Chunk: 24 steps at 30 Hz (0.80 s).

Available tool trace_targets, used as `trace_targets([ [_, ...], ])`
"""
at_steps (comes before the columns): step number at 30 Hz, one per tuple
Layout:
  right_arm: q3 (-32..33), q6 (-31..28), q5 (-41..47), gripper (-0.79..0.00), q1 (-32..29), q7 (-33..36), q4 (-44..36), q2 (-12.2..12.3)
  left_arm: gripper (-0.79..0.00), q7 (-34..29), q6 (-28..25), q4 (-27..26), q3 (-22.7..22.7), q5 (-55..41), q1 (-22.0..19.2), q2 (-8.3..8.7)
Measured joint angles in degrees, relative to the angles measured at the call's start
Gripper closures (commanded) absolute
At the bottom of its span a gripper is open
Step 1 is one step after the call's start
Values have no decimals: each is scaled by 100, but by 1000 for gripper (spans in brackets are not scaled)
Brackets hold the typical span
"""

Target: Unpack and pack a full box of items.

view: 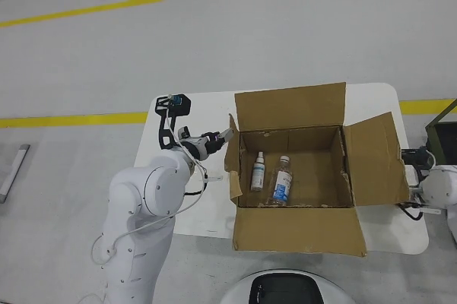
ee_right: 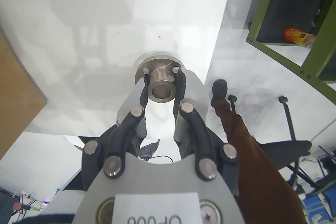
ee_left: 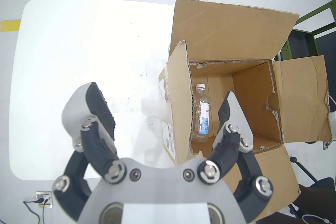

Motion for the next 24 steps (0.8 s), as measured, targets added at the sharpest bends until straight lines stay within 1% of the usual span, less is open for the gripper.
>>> trace_targets([
  [3,376,133,400,0,-43,0,-265,22,-785,0,0,0,0,0,0,0],
  [6,996,366,1038,0,-59,-111,-614,36,-785,0,0,0,0,0,0,0],
  [10,1904,578,2253,0,-74,-469,-1035,20,-785,0,0,0,0,0,0,0],
  [13,2293,557,3071,0,-57,-673,-1353,9,-785,0,0,0,0,0,0,0],
  [16,2402,398,3782,0,16,-754,-1669,10,-785,0,0,0,0,0,0,0],
  [18,2359,271,4230,0,91,-721,-1794,15,-785,0,0,0,0,0,0,0],
  [21,2131,96,4838,0,236,-607,-1866,35,-785,0,0,0,0,0,0,0],
  [22,1964,59,5101,0,306,-556,-1831,39,-785,0,0,0,0,0,0,0],
  [24,1640,-24,5321,0,414,-500,-1798,53,-785,0,0,0,0,0,0,0],
])
